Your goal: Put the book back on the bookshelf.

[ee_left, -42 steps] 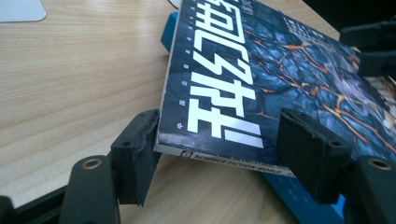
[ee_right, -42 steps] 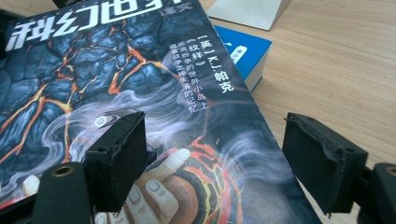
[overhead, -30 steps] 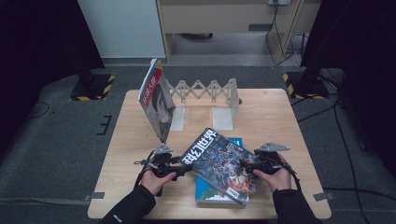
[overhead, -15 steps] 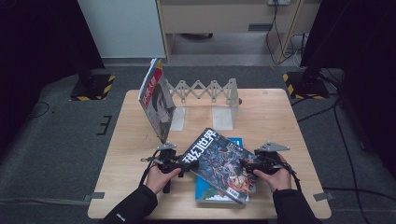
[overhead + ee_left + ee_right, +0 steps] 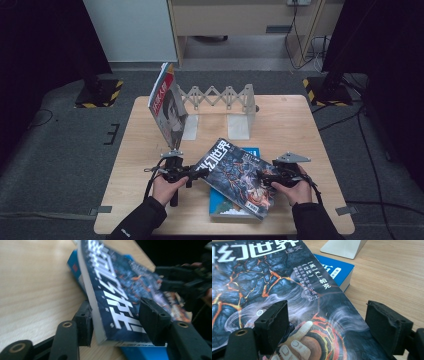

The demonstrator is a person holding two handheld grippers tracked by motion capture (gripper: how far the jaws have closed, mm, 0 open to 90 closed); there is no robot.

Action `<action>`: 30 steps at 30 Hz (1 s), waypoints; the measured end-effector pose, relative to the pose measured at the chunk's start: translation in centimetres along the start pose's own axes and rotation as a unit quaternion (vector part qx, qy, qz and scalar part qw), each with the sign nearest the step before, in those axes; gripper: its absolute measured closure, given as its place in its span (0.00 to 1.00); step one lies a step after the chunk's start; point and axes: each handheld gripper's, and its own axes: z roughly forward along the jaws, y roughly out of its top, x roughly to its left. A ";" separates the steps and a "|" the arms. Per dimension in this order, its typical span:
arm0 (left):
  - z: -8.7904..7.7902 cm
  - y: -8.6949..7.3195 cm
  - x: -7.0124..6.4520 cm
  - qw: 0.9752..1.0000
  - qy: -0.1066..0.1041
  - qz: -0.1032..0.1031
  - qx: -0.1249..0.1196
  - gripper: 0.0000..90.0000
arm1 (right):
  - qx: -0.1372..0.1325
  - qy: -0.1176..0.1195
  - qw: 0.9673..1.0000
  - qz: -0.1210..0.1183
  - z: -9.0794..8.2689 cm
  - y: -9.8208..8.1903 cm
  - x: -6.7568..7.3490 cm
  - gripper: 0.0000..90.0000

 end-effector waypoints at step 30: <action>-0.4 2.3 -1.0 0.997 -0.022 -0.077 0.019 0.74 | -0.003 0.003 1.000 0.016 -0.2 0.0 -0.5 0.24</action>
